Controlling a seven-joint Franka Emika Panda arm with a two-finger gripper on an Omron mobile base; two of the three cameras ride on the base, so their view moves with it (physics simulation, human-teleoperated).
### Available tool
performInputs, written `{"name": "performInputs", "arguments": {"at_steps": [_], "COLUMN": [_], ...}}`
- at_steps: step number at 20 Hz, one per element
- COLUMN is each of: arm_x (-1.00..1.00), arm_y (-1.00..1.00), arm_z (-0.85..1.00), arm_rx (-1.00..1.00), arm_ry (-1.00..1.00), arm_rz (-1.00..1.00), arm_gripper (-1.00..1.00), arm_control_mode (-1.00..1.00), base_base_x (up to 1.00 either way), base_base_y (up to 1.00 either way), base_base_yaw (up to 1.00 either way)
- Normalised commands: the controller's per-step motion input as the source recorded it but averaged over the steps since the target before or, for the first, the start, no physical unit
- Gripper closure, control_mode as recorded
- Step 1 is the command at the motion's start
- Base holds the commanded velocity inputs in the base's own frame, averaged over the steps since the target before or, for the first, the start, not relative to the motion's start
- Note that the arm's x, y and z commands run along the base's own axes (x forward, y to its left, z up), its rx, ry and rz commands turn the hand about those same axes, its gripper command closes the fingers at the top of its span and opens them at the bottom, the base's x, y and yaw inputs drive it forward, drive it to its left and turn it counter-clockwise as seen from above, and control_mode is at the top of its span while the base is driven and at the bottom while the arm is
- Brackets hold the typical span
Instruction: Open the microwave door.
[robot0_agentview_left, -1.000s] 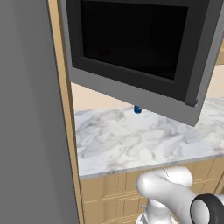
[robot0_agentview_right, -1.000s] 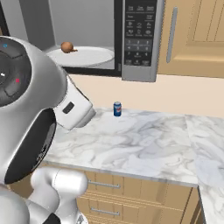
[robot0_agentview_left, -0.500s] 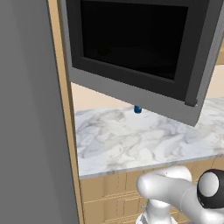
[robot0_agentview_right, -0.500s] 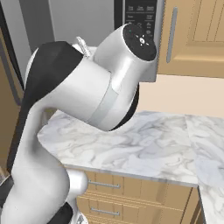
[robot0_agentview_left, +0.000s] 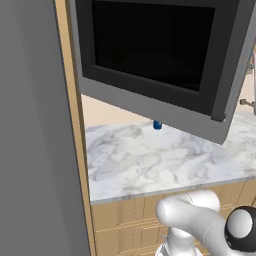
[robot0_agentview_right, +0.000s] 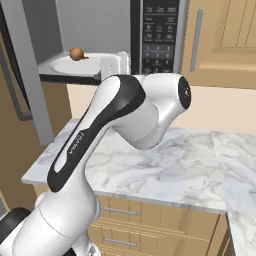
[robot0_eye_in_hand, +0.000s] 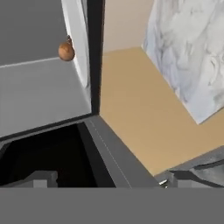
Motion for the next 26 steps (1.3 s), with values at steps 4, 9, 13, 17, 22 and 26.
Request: {"name": "performInputs", "arguments": {"at_steps": [4, 9, 13, 17, 22, 26], "arm_x": [0.64, 0.25, -0.12, -0.54, -0.58, -0.43], "arm_y": [0.59, 0.72, 0.80, 0.84, 0.97, 1.00], "arm_z": [0.00, 0.09, 0.25, 0.31, 0.23, 0.16], "arm_rx": [0.37, 0.28, 0.19, 0.13, 0.08, 0.02], "arm_ry": [0.11, 0.24, 0.26, 0.25, 0.25, 0.24], "arm_rz": [0.08, 0.19, 0.30, 0.38, 0.38, 0.32], "arm_gripper": [-1.00, -1.00, -1.00, -1.00, -1.00, -1.00], "arm_control_mode": [-1.00, -1.00, -1.00, -1.00, -1.00, -1.00], "base_base_x": [0.00, 0.00, 0.00, 0.00, 0.00, 0.00], "base_base_y": [0.00, 0.00, 0.00, 0.00, 0.00, 0.00], "base_base_yaw": [0.00, 0.00, 0.00, 0.00, 0.00, 0.00]}}
